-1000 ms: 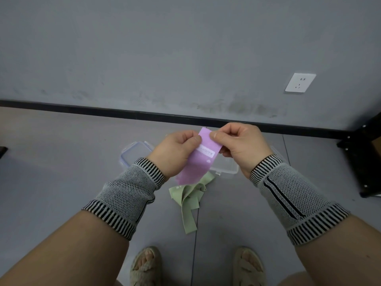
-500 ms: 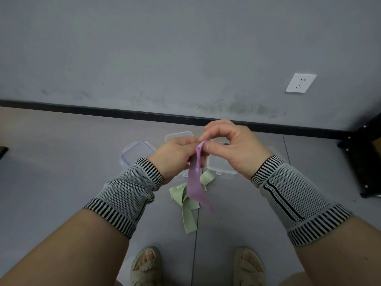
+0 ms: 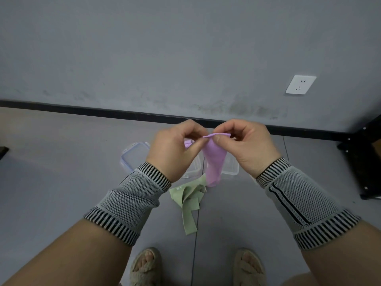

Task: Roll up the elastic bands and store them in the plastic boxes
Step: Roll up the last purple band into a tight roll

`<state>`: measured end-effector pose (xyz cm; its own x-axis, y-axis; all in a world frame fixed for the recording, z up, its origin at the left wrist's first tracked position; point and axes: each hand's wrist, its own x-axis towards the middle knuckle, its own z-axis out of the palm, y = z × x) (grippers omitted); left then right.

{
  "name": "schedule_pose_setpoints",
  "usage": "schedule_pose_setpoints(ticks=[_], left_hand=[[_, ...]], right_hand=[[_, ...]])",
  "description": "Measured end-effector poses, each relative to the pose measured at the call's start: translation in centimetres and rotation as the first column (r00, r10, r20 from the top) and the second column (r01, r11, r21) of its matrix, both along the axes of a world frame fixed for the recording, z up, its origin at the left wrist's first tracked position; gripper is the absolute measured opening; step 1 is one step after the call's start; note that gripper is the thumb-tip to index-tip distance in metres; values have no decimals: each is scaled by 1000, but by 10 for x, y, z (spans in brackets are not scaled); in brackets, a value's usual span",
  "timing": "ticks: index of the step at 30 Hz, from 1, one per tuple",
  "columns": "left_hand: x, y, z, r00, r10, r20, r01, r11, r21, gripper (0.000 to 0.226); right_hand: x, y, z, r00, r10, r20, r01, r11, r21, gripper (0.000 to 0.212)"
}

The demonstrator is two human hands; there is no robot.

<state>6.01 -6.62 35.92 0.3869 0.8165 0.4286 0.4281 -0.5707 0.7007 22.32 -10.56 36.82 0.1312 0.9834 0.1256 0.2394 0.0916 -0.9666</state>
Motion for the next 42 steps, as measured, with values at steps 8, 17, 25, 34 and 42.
schedule_pose_setpoints(ticks=[8,17,25,34,42], left_hand=[[-1,0,11,944,14,331,161,854,-496,15],[2,-1,12,941,26,339,183,800,-571,7],[0,-3,17,917,89,389,176,784,-595,13],[-2,-1,19,915,78,396,228,710,-666,9],[0,-4,21,911,109,397,192,739,-645,13]], right_hand=[[3,-4,2,1000,7,-20,-7,1000,30,24],[0,-1,4,991,12,-134,-10,1000,14,20],[-4,-4,8,985,41,-167,-25,995,93,24],[-6,-4,5,998,29,-57,-23,995,98,28],[-9,-2,3,998,3,-64,3,996,88,23]])
